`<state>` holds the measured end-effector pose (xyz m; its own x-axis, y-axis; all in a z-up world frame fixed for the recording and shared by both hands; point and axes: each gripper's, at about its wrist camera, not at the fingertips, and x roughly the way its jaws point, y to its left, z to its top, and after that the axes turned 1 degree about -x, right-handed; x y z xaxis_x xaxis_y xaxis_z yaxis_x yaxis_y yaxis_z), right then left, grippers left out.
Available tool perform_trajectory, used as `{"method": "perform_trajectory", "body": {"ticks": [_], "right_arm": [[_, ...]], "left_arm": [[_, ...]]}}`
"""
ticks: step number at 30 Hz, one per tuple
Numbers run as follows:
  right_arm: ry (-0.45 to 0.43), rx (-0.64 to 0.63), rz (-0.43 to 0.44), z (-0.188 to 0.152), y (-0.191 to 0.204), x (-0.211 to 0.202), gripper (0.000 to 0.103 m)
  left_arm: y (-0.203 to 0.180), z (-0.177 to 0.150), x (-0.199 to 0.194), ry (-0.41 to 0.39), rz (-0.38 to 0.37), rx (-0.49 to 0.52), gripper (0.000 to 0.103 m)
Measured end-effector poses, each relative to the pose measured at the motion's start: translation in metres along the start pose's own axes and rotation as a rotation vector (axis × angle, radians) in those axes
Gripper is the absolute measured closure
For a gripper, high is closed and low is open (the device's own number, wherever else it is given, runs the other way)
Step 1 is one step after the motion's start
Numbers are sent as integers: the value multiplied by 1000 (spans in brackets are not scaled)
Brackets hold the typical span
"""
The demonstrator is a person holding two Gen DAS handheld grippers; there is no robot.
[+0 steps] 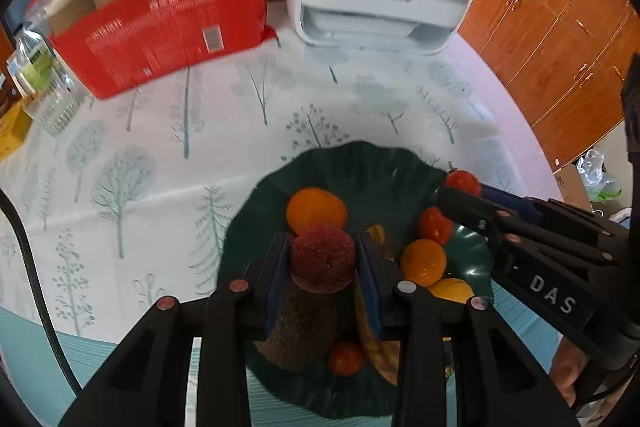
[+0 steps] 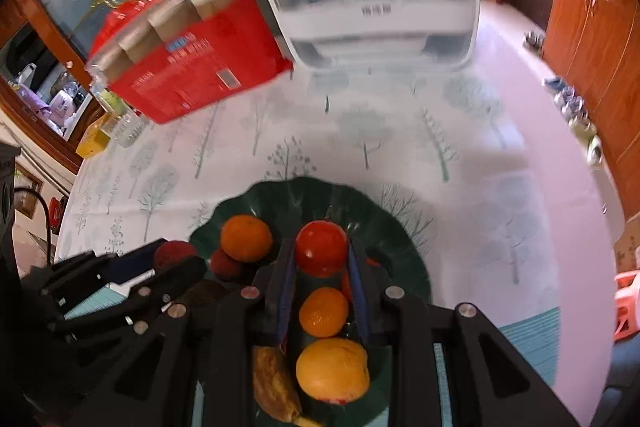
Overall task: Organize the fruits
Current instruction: 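Carry lychee and tomato onto the green plate and open both tools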
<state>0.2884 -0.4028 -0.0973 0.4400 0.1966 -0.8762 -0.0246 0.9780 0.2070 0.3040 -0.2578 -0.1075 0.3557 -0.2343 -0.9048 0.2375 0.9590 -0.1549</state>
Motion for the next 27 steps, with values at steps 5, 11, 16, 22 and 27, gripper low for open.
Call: {"method": "perform_trajectory", "body": {"ticks": [5, 11, 16, 22, 27], "right_arm": [[50, 10, 12, 0, -5, 24, 77], [80, -24, -15, -5, -1, 34, 76], [74, -32, -6, -8, -1, 31, 71], [59, -26, -14, -15, -1, 23, 71], [39, -26, -22, -20, 2, 12, 71]], "left_arm": [[-3, -4, 19, 14, 24, 22, 71], [1, -2, 27, 25, 23, -1, 60], [2, -5, 22, 0, 48, 10, 47], [7, -9, 14, -12, 29, -8, 40], [7, -11, 1, -32, 18, -7, 40]]}}
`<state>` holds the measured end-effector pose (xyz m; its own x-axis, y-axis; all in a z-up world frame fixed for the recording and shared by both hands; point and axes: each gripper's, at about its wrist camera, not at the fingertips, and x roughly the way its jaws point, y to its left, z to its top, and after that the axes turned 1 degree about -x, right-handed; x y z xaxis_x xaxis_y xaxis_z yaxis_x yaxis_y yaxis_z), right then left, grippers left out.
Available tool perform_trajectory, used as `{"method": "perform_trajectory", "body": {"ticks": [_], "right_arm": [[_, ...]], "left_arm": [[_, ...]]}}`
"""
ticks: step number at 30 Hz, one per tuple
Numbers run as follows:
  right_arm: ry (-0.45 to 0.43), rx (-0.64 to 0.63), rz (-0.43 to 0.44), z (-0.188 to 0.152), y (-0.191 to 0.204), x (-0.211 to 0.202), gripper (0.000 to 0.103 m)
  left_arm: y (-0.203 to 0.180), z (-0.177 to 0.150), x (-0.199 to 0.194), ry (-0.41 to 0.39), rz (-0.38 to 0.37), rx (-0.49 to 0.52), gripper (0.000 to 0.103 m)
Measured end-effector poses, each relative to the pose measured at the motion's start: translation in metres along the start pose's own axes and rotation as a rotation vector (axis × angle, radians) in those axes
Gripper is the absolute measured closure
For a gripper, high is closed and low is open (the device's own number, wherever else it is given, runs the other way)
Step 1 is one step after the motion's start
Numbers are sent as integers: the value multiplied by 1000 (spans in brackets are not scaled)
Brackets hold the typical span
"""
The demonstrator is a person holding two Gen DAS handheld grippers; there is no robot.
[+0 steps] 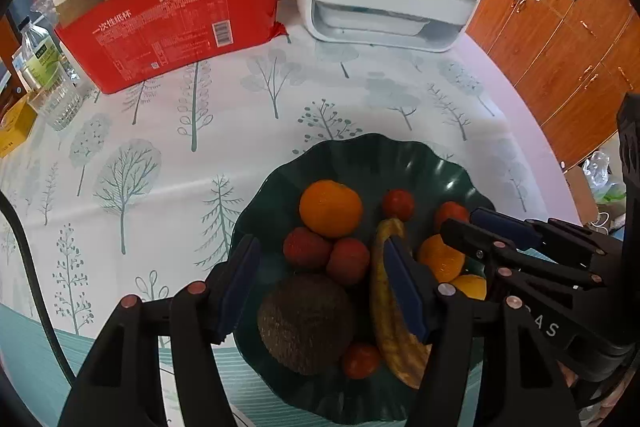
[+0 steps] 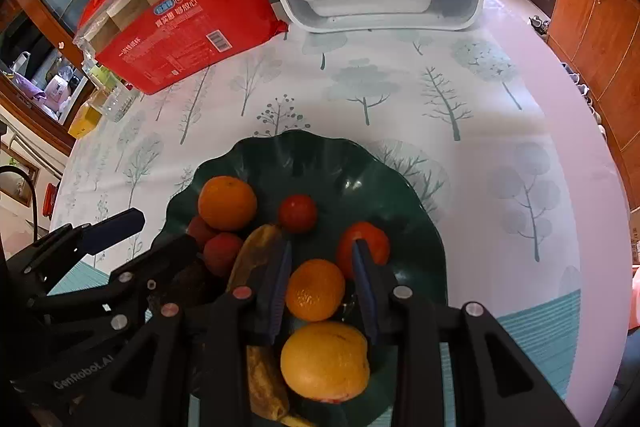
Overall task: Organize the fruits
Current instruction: 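Carry lychee and tomato onto the green plate and open both tools, then move both open tools back toward the white plate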
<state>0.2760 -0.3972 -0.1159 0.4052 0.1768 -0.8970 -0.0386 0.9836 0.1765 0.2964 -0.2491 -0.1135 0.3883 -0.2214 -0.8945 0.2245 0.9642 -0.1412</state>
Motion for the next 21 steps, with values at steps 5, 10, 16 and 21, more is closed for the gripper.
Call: {"method": "perform_trajectory", "body": {"ticks": [5, 10, 16, 21], "right_arm": [[-23, 2, -14, -5, 3, -14, 71], [-48, 7, -19, -8, 7, -29, 71], [-82, 1, -27, -16, 17, -49, 71], [-108, 10, -25, -29, 27, -68, 71]], "left_arm": [[0, -1, -17, -23, -5, 1, 40], [2, -4, -36, -48, -7, -2, 36], [7, -10, -61, -80, -9, -6, 33], [17, -21, -85, -109, -15, -11, 27]]}}
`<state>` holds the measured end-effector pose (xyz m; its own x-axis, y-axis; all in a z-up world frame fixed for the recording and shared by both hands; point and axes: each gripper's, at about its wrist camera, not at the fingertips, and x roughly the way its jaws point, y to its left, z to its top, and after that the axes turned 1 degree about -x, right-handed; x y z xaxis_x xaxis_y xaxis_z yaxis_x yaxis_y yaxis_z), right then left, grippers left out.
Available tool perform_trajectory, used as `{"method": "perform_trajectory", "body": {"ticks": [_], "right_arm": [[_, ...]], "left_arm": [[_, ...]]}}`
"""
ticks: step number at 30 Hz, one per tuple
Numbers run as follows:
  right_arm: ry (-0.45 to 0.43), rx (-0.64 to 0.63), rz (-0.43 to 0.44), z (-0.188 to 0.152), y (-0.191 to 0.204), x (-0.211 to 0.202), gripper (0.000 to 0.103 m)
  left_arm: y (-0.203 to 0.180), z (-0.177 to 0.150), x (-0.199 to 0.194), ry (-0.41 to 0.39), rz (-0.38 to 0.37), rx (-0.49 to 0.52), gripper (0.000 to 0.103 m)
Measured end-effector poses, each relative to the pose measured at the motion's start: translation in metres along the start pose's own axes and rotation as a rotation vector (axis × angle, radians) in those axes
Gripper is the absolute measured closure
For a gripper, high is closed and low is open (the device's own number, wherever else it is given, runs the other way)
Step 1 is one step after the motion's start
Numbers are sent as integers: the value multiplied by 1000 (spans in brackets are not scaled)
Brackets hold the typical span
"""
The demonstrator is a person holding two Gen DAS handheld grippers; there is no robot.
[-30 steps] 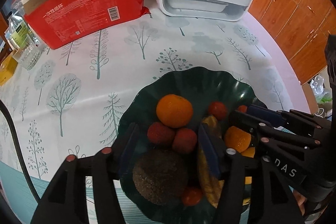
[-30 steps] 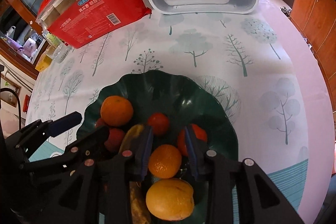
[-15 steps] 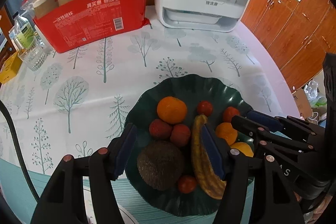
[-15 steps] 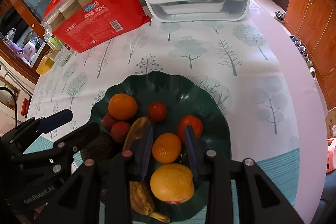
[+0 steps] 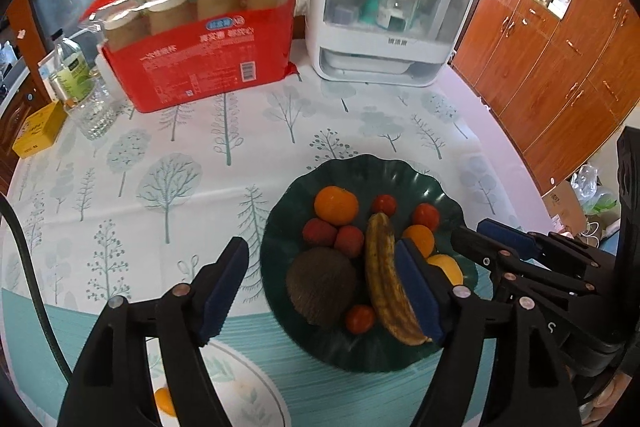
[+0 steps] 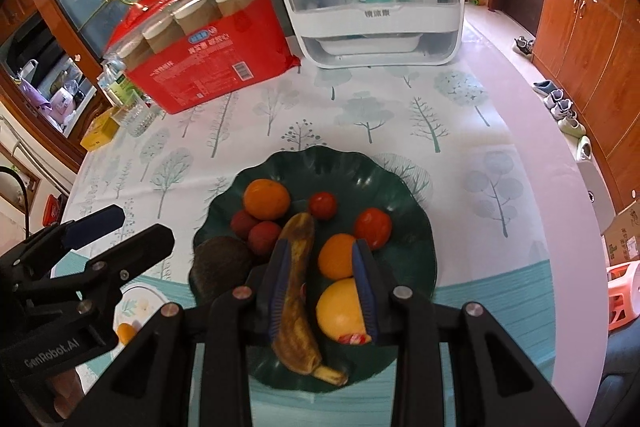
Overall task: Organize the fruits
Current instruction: 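Move both open tools back toward the white plate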
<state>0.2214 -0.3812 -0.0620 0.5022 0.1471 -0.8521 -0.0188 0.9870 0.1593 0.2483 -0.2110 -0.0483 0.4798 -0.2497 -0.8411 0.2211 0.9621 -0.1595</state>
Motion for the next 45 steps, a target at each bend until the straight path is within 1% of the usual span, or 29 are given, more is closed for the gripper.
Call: {"method": "perform_trajectory", "body": {"ticks": [4, 12, 22, 26, 31, 40, 45], "right_arm": [[-19, 9, 10, -12, 9, -15, 71], [-30, 11, 30, -42, 35, -37, 71], [5, -9, 71, -84, 83, -46, 71], [18, -29, 82, -96, 106, -45, 69], [34, -40, 103, -104, 131, -42, 68], [64, -124, 121, -114, 187, -27, 68], [98, -169, 127, -119, 217, -7, 68]], "left_arm": [[12, -13, -22, -23, -9, -10, 23], [38, -44, -57, -46, -15, -13, 20], [80, -87, -97, -63, -19, -21, 17], [102, -105, -112, -70, 4, -16, 16], [136, -121, -127, -82, 44, -33, 15], [215, -145, -139, -77, 124, -137, 15], [245, -156, -133, -54, 139, -178, 15]]}}
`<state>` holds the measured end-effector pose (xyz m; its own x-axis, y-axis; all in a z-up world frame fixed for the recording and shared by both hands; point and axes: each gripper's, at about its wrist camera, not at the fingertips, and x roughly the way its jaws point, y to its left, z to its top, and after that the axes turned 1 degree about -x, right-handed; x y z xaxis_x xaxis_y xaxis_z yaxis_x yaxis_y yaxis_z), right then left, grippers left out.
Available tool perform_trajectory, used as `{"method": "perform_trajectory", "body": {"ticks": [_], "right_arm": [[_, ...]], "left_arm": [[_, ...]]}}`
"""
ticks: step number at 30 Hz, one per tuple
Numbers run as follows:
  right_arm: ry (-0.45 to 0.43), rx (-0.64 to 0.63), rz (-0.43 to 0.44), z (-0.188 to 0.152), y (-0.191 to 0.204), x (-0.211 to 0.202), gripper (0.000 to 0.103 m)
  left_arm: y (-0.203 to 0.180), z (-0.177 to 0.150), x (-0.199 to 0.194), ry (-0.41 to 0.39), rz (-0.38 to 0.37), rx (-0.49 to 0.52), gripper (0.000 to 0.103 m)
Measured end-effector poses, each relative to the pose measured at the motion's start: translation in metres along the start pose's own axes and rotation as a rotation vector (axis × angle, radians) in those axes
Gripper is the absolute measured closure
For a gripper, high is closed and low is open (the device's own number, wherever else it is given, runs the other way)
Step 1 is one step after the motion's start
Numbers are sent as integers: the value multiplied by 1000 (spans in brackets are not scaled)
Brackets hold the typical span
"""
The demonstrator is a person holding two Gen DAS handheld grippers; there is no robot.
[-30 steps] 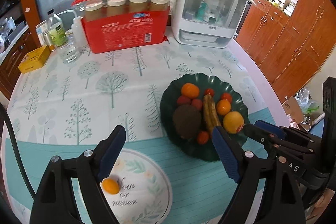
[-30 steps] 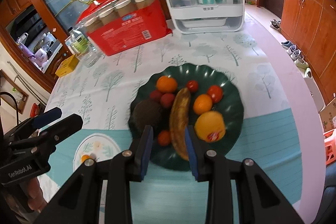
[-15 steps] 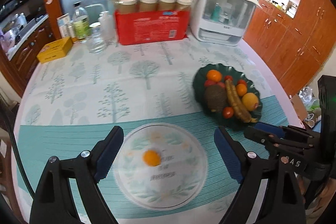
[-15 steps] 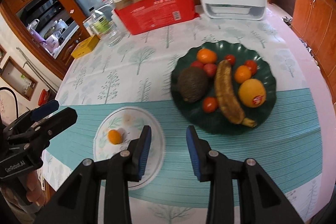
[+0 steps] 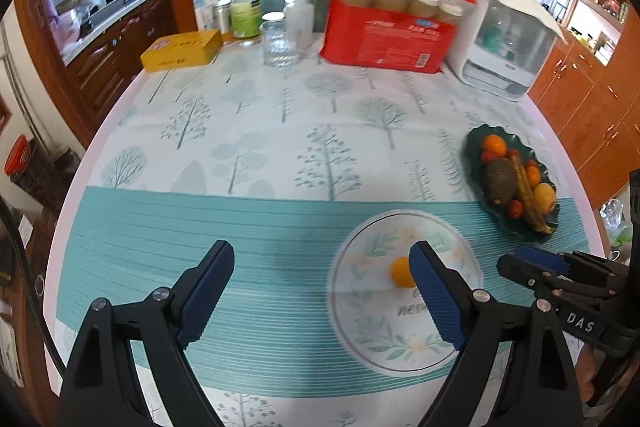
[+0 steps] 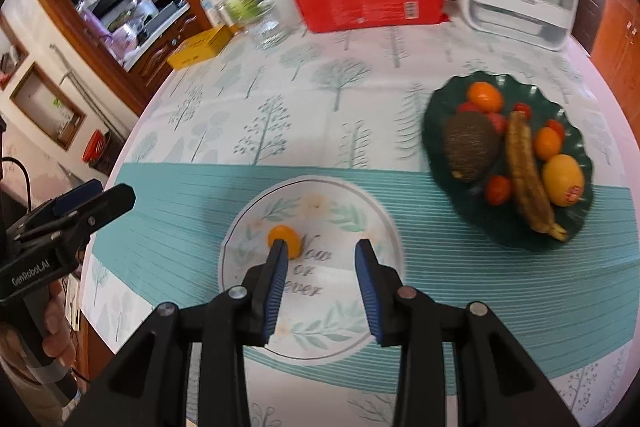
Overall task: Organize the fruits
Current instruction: 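Move both open tools back toward the white plate, then grasp the last small orange on the white plate with the right tool, then carry the small orange onto the green plate and open the right tool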
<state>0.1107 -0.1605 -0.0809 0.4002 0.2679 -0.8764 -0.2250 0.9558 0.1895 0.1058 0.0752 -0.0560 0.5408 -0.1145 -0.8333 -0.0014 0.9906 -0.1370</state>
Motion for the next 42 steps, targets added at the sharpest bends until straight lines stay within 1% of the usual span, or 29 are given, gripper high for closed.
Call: {"method": "perform_trajectory", "body": {"ticks": [8, 16, 23, 30, 34, 42], "right_arm": [[77, -30, -3, -4, 27, 46, 68], [132, -28, -23, -2, 37, 86, 68], [156, -28, -54, 4, 39, 111, 68], [175, -50, -62, 0, 42, 119, 68], [165, -61, -61, -3, 43, 117, 71], [135, -43, -38, -11, 34, 96, 71]], "left_arm": [[20, -18, 34, 76, -1, 2, 15], [30, -25, 59, 134, -30, 5, 15], [29, -26, 74, 167, -49, 30, 15], [32, -24, 80, 184, -50, 21, 15], [29, -23, 82, 188, -52, 25, 15], [1, -24, 80, 190, -69, 72, 15]]}}
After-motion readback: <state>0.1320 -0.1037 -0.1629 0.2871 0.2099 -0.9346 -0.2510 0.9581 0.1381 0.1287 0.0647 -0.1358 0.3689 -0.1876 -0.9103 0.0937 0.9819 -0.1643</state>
